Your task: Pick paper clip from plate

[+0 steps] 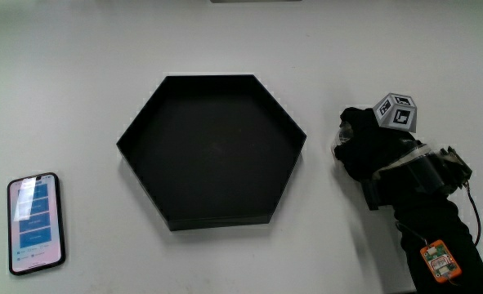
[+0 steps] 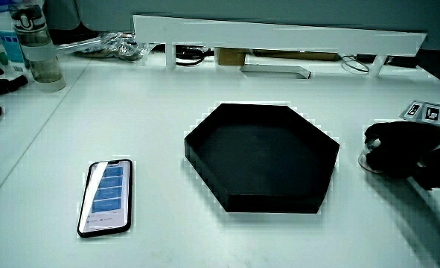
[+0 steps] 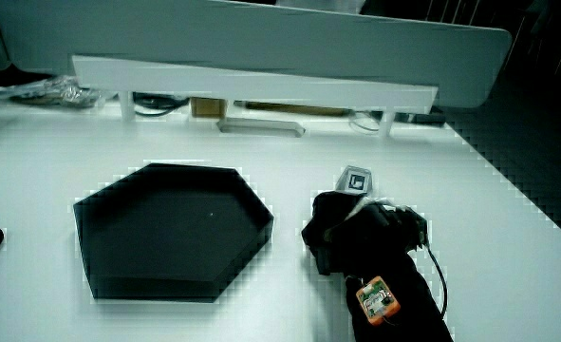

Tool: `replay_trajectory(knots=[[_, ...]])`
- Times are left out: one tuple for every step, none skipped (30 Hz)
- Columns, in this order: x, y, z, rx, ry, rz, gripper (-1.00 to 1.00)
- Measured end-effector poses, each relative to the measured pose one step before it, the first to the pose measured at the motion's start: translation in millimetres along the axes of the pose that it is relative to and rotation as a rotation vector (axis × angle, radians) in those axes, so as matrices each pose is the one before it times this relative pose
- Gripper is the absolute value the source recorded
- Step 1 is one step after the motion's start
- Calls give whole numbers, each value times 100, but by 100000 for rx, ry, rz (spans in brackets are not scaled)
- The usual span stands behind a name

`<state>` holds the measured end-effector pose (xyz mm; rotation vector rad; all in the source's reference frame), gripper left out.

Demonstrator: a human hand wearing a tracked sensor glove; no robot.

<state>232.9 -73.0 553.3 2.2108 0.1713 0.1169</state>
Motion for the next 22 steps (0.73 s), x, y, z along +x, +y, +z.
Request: replay_trajectory(knots=[[56,10,-101,-381,515,622,100],[-100,-209,80,549,57,795,100],[141,185,-156,-483,-683,-558,100],[59,-109,34,25,1687,504,100],[-31,-132,105,-687,714,1399,100],[-15,-199,180,3438,-1505,-1289,100],[66,135,94,-828,470,433,100],[-196,-233,380,-293,623,2328,100],[-56,-152,256,1570,-798,-1687,100],[56,255,123,434,-863,-1225,100],[-470,-487,588,267,511,3213,100],[-310,-302,437,1558,-19,356,100],[-261,-149,344,461,-669,480,100],[-453,-495,450,-52,1709,2804,100],[-258,-136,257,1118,-409,198,100],[-360,-221,341,2365,-83,805,100],[-323,-90,223,-4,-290,890,100],[-397,-149,259,-676,1130,2320,100],[-293,-5,186,2797,-1466,-1748,100],[-454,25,147,-1711,1161,3472,100],[-557,-256,301,1874,689,1657,100],[-385,40,156,-297,1550,648,100]])
